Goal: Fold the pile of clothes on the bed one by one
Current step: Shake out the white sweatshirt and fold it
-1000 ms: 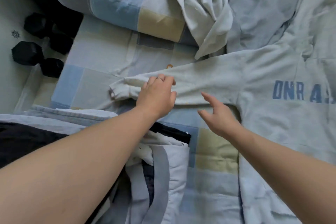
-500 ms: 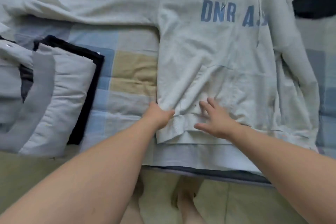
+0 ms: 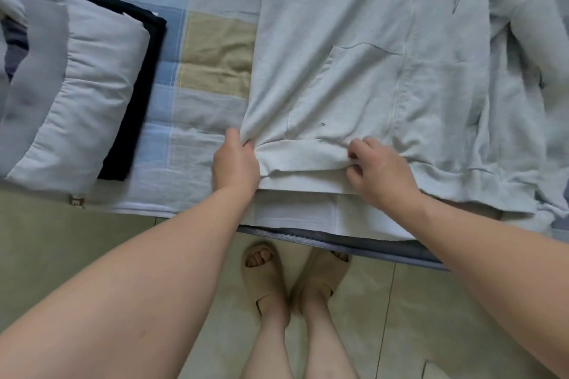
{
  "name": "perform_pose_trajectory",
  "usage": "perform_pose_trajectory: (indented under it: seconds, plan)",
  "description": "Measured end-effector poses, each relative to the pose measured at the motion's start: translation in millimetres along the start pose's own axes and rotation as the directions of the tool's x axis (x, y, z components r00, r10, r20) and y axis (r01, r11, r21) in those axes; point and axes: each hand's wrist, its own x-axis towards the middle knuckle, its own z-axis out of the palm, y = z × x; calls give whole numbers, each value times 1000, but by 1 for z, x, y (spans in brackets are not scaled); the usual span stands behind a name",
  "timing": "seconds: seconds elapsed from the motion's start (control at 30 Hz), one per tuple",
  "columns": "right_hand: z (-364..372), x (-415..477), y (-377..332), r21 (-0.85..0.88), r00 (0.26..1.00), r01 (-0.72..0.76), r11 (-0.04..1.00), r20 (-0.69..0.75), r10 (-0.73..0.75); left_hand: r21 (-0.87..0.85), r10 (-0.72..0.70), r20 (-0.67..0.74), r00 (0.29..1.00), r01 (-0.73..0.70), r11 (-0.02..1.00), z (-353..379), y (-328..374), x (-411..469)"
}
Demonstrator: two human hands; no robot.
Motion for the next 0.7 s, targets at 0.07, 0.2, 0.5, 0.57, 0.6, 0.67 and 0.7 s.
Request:
perform_pose_trajectory:
  seconds: [0.07,0.2,0.5,0.57,0.6,0.67,0.7]
  plan:
    - [-3,-9,-9,-1,993,40,999,111,-39,237,112,-35,993,-100,966,-14,-9,-1]
    - [-9,-16,-13,22,984,-16,1000,177,11,514,575,132,808,-552,657,-19,-5,-15]
    - [-10,-30,-11,67,999,13,998,42,-16,527,573,384,724,-681,509,-17,-20,-7]
    - [-10,-34,-14,65,999,32,997,-1,-32,514,592,366,718,-686,515,-32,-30,-6]
    - [-9,-36,-16,56,999,46,997,-5,-46,527,580,363,729,-674,518,-39,-36,-7]
    - [-4,-38,-25,25,996,66,997,66,-68,582,502,397,769,-634,510,-49,-43,-13]
    - [-1,-38,-28,19,990,53,998,129,-55,616,455,419,786,-614,493,-52,-44,-16]
